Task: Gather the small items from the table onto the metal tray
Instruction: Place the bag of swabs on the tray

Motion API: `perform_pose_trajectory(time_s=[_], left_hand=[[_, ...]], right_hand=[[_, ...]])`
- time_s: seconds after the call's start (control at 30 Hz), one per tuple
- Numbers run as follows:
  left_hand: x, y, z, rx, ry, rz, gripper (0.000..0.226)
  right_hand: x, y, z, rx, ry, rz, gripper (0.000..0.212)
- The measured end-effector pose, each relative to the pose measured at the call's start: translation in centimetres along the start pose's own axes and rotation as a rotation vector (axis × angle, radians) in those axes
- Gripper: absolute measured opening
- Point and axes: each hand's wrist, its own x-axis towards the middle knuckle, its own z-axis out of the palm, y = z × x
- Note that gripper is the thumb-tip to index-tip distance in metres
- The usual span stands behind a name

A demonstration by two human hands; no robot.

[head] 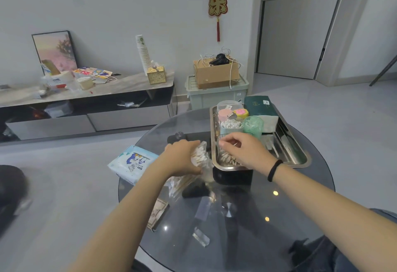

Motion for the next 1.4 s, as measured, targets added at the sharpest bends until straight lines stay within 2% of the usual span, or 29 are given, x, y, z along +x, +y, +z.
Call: perform_pose_trajectory(time_s=[0.07,0.13,0.2,0.3,0.4,0.57,0.73,0.83,0.93,1.07,1.17,1.2,1.33,1.4], left_hand=[[-0.4,1.2,-1.4,-0.040,0.023,0.056,0.085],[-0.3,2.7,-2.3,-0.042,0.041,0.126,0.074],[0.1,4.1,-2.7,-0.031,0.040,0.156,0.075],[1.3,6.0,-2.9,-0.081,0.035,0.184,0.096],[2.7,8.0,-3.1,-0.147,0.056,0.269,0.105],[6.1,11.8,-2.8,-0.261,0.140,0.357,0.096],[10.0,15.6,-1.4,-0.483,0.109,0.434,0.057],[12.2,16.8,-0.3,-0.551,0.048,0.410,0.048],[13.5,17.3,0.9,-0.564,0.015,0.390,0.044],[14.2,16.9,2.5,-0.513,0.004,0.324,0.042],[14.3,16.5,3.5,-0.444,-0.070,0.323,0.036],[14.3,16.5,3.8,-0.409,-0.087,0.320,0.037],[14.6,16.6,4.6,-0.372,-0.147,0.296,0.046],[14.6,17.1,4.9,-0.420,-0.197,0.292,0.052]], right_hand=[[-0.1,-0.6,-0.4,0.200,-0.132,0.083,0.019],[-0.4,-1.0,-1.0,0.365,-0.183,0.135,0.017],[-0.5,-0.9,-1.8,0.429,-0.145,0.146,0.012],[-0.7,-0.2,-3.8,0.461,-0.056,0.194,0.015],[-0.8,0.5,-6.5,0.499,0.015,0.226,0.004],[-1.1,1.5,-11.7,0.548,0.291,0.202,0.008],[-1.8,4.3,-15.0,0.360,0.644,0.235,0.016],[-2.0,6.1,-15.3,0.306,0.707,0.241,0.015],[-1.9,7.9,-14.0,0.254,0.578,0.316,0.018],[-1.5,9.0,-11.5,0.446,0.260,0.519,0.020],[-2.0,8.9,-11.7,0.393,0.073,0.583,0.015],[-2.2,8.7,-11.8,0.326,0.066,0.582,0.010],[-2.2,9.0,-11.8,-0.067,0.257,0.433,0.027],[-2.2,9.3,-11.6,-0.198,0.265,0.406,0.036]])
